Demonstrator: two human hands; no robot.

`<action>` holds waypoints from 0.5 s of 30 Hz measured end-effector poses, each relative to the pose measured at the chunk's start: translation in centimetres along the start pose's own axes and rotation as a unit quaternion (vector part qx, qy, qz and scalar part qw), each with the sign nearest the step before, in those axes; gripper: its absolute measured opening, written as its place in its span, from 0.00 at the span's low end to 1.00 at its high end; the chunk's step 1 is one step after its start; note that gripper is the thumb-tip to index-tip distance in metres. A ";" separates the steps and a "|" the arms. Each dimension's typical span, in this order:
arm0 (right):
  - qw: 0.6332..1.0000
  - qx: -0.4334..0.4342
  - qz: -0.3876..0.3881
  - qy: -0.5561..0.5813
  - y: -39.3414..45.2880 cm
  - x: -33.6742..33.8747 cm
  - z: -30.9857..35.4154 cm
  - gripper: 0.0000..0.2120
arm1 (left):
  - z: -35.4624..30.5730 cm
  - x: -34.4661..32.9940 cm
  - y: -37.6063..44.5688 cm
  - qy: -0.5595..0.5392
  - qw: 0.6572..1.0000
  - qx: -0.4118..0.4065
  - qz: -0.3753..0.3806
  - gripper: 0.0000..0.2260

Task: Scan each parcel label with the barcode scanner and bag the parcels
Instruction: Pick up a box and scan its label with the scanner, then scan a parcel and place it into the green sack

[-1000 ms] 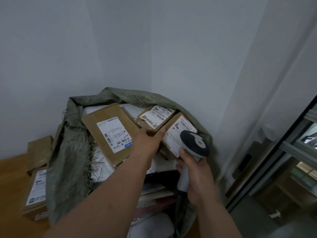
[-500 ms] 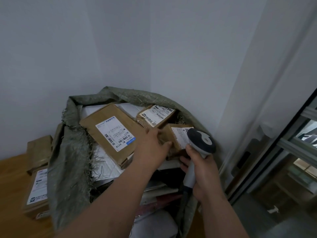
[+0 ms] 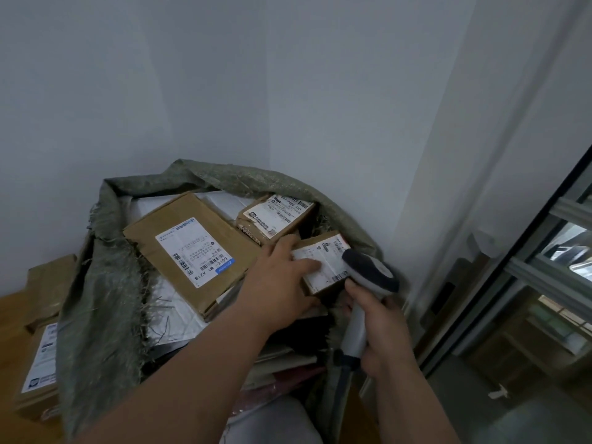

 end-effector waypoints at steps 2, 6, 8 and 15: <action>0.998 0.045 -0.032 0.017 -0.1 0.6 1.8 0.15 | 0.4 0.1 -0.2 0.004 1.000 0.003 -0.017 0.30; 0.986 0.154 -0.044 0.048 -1.2 0.5 7.0 0.13 | 0.7 0.0 0.5 0.012 1.000 0.004 -0.009 0.28; 0.978 0.205 -0.020 0.043 -1.9 -0.4 9.2 0.13 | 0.1 -0.3 1.3 0.023 1.000 -0.001 0.004 0.27; 0.959 0.283 0.004 -0.020 -2.8 -1.6 10.7 0.22 | -1.5 -0.1 4.2 -0.064 0.993 0.095 -0.041 0.21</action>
Point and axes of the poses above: each hand's wrist, its own y-axis towards the middle knuckle, its own x-axis out of the back of the hand, z = x × y, the point moved 7 cm from there along y, towards the middle knuckle, and after that the axes turned 8 degrees about z, right-handed, at the moved point
